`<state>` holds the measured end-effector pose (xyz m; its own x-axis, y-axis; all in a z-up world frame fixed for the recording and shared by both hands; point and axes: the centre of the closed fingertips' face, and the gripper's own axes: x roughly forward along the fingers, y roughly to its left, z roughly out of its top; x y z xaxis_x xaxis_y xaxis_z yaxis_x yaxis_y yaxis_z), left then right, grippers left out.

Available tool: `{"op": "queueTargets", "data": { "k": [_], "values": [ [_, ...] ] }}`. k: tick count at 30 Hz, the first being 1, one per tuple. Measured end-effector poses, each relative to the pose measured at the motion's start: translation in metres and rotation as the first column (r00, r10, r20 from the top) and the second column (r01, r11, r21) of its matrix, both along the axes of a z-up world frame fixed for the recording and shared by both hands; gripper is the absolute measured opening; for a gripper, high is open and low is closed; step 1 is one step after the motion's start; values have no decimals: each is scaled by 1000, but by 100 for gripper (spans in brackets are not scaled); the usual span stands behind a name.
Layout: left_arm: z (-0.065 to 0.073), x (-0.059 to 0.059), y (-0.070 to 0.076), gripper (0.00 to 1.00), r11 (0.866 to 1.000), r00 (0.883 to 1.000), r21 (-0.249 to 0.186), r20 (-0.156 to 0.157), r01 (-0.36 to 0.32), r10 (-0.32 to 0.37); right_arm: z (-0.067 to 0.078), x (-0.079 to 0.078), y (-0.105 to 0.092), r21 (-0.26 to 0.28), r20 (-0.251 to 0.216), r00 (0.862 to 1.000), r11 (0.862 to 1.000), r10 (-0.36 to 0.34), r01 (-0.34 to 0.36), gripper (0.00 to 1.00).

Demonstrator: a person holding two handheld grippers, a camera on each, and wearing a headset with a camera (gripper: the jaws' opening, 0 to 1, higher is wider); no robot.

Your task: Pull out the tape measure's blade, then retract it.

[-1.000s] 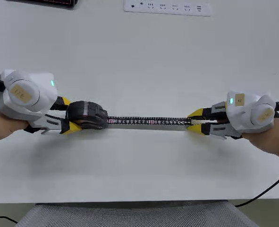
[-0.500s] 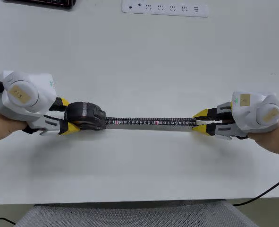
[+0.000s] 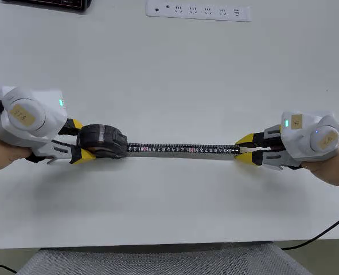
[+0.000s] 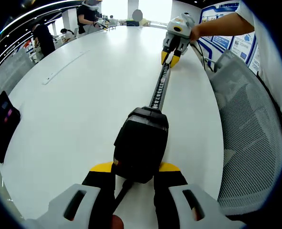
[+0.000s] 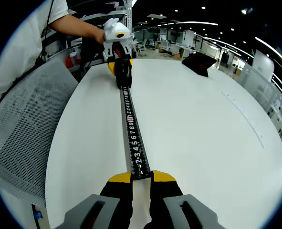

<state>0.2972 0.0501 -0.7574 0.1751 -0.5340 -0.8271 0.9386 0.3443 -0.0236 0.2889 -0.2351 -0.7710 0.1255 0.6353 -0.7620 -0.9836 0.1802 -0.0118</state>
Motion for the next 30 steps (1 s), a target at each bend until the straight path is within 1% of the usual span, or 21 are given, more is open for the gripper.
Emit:
{"op": "queueTargets", "data": {
  "k": [7, 8, 9, 14, 18, 22, 26, 30],
  "values": [
    [0, 0, 0, 26, 1000, 1000, 0, 0, -2, 2, -1, 0, -6, -10, -1, 1000, 1000, -2, 2, 9],
    [0, 0, 0, 26, 1000, 1000, 0, 0, -2, 2, 0, 2, -7, -10, -1, 1000, 1000, -9, 9, 9],
    [0, 0, 0, 26, 1000, 1000, 1, 0, -2, 2, 0, 2, -6, -3, -12, 1000, 1000, -22, 22, 9],
    [0, 0, -1, 26, 1000, 1000, 10, 7, 5, -5, -4, -3, -6, -25, -21, 1000, 1000, -5, 5, 10],
    [0, 0, -1, 26, 1000, 1000, 14, 9, 3, -3, -3, -2, -6, -28, -21, 1000, 1000, -2, 1, 10],
    [0, 1, -1, 26, 1000, 1000, 15, 7, -1, 1, -4, -3, -6, -34, -34, 999, 999, 2, -3, 10],
    [0, 1, -1, 27, 1000, 1000, 22, 8, 1, -1, -4, -3, -6, -45, -30, 999, 999, 16, -17, 11],
    [1, 1, -1, 27, 999, 1000, 32, 16, 4, -5, -4, -3, -6, -49, -33, 999, 999, 21, -22, 11]
  ]
}}
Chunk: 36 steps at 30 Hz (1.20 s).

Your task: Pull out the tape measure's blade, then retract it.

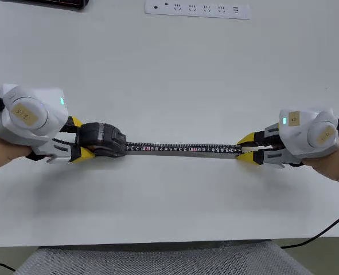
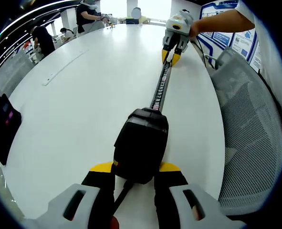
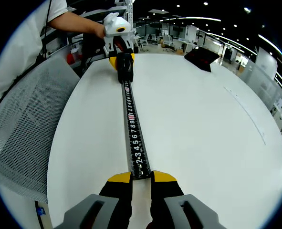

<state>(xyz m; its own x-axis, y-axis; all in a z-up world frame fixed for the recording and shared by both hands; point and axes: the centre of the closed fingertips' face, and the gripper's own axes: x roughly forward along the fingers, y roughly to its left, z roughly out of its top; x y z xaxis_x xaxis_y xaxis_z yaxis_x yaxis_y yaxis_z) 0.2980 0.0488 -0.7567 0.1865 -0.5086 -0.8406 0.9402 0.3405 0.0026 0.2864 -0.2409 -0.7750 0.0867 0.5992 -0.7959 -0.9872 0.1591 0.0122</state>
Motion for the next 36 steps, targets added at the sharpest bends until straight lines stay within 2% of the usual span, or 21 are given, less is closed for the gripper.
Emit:
{"op": "queueTargets", "data": {
  "k": [7, 9, 12, 22, 25, 26, 27, 34, 36],
  "values": [
    [0, 0, 0, 27, 1000, 1000, 3, 0, -4, 4, 0, 0, -1, -12, -10, 1000, 1000, -2, 2, 12],
    [1, 1, 0, 27, 1000, 1000, 5, 10, 3, -3, 2, 0, -1, -5, -23, 1000, 1000, -17, 16, 13],
    [2, 0, 1, 28, 1000, 1000, 4, 3, 4, -4, 3, 2, -2, -4, -18, 999, 999, -35, 35, 17],
    [5, 1, 0, 32, 1000, 1000, -12, -1, -14, 14, 5, 1, 1, 9, -23, 998, 998, -55, 55, 18],
    [6, -1, 0, 33, 999, 999, -21, -15, -33, 33, 9, 1, 3, 29, -34, 995, 995, -94, 95, 20],
    [7, 0, 0, 34, 998, 999, -27, -16, -49, 49, 12, 0, 7, 60, -55, 990, 989, -132, 135, 21],
    [8, 0, -1, 35, 998, 998, -34, -17, -58, 57, 13, 0, 8, 67, -57, 988, 987, -142, 146, 22],
    [19, 1, -3, 45, 991, 993, -72, -11, -117, 117, 15, -3, 10, 68, -58, 978, 977, -200, 204, 31],
    [21, 1, -2, 48, 989, 991, -75, 3, -130, 130, 18, -3, 11, 72, -52, 976, 974, -211, 215, 33]
  ]
}}
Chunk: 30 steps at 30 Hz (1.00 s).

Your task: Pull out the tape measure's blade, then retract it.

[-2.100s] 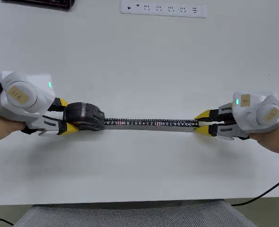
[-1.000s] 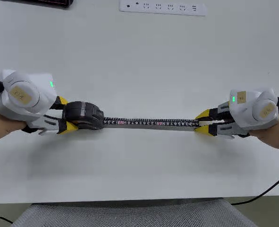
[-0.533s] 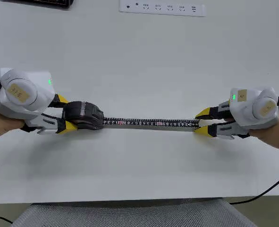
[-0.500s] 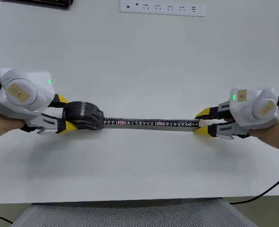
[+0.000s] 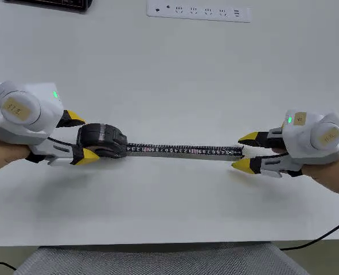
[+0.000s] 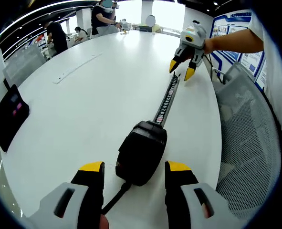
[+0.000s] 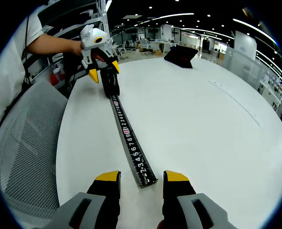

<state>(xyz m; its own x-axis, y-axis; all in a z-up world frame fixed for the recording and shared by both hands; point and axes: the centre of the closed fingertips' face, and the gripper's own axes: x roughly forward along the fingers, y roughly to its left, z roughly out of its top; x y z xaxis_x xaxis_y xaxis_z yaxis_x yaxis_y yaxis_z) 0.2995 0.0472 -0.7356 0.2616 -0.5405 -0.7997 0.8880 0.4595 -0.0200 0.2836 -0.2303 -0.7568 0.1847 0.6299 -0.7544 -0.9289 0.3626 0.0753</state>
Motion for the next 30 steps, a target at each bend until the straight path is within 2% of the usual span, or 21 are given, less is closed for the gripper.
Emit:
{"op": "queueTargets", "data": {
  "k": [6, 15, 20, 23, 30],
  "values": [
    [6, -2, 0, 54, 999, 999, -31, 3, -45, 45, 8, 1, 2, 14, 10, 999, 999, -30, 30, 37],
    [17, -6, 1, 61, 992, 995, -79, 21, -97, 99, 10, -3, 0, 25, 15, 998, 998, -60, 59, 42],
    [22, -11, -1, 62, 988, 994, -118, 22, -101, 105, 16, -5, 0, 32, 16, 998, 997, -68, 68, 44],
    [24, -13, -1, 64, 987, 994, -121, 22, -106, 109, 19, -5, 0, 38, 16, 997, 997, -75, 74, 45],
    [34, -16, 2, 67, 979, 989, -155, 44, -136, 144, 25, -9, -1, 51, 13, 996, 995, -88, 87, 50]
  ]
}}
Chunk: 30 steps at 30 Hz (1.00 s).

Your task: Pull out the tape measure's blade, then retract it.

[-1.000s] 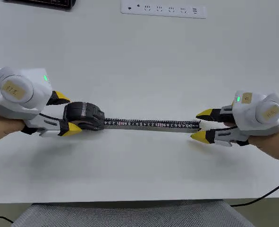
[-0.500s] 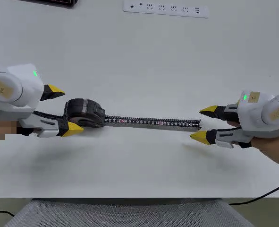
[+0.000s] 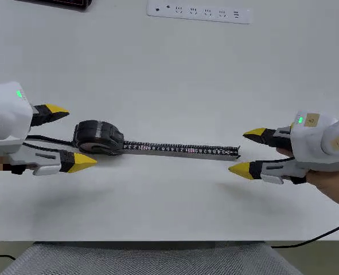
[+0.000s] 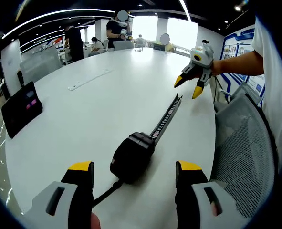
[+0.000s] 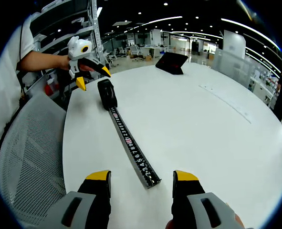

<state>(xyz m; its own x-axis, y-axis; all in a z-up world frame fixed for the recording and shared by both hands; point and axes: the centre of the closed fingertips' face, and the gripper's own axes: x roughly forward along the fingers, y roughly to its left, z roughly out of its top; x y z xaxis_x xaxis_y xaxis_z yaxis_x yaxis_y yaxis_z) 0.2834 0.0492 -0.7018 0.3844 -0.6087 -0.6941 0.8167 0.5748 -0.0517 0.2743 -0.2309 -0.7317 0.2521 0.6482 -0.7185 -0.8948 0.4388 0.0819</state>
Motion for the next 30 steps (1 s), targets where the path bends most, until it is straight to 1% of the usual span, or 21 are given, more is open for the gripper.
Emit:
{"op": "queueTargets", "data": {
  "k": [2, 3, 6, 9, 11, 14, 17, 19, 20, 22, 24, 26, 28, 30],
  "values": [
    [1, -2, 2, 68, 1000, 1000, -6, -1, -7, 7, 2, -2, 0, -1, 9, 1000, 1000, 1, -1, 52],
    [2, -5, 1, 68, 1000, 1000, -21, -2, -4, 4, 3, -3, 1, -1, 9, 1000, 1000, 1, -1, 52],
    [4, -9, 2, 70, 999, 1000, -33, 12, -11, 12, 5, -5, 1, 0, 17, 1000, 1000, -4, 4, 55],
    [6, -11, 4, 73, 998, 999, -50, 14, -38, 39, 9, -6, 2, 6, 29, 1000, 1000, -12, 12, 57],
    [9, -14, 4, 75, 997, 999, -65, 19, -47, 48, 12, -8, 3, 14, 25, 1000, 1000, -19, 18, 59],
    [8, -16, 7, 78, 997, 998, -56, 22, -61, 63, 14, -9, 5, 19, 39, 999, 1000, -20, 19, 63],
    [9, -19, 7, 81, 995, 996, -65, 23, -79, 81, 18, -9, 6, 30, 54, 998, 999, -29, 28, 68],
    [9, -21, 7, 84, 994, 996, -62, 30, -86, 88, 19, -9, 7, 37, 62, 997, 999, -36, 34, 71],
    [9, -23, 7, 85, 994, 996, -65, 25, -86, 88, 21, -10, 8, 41, 67, 997, 999, -38, 35, 73],
    [9, -25, 7, 85, 993, 996, -72, 23, -89, 91, 21, -10, 8, 45, 66, 997, 998, -45, 42, 75],
    [9, -28, 7, 86, 993, 995, -69, 22, -92, 93, 22, -12, 9, 48, 64, 997, 998, -50, 47, 79],
    [10, -29, 8, 87, 992, 995, -75, 25, -98, 101, 22, -15, 9, 48, 68, 996, 998, -51, 48, 81],
    [11, -30, 10, 89, 991, 993, -80, 30, -111, 113, 24, -17, 9, 50, 82, 995, 997, -54, 50, 84],
    [13, -31, 11, 91, 989, 992, -88, 35, -119, 122, 25, -19, 8, 51, 80, 995, 997, -63, 59, 85]
  ]
}}
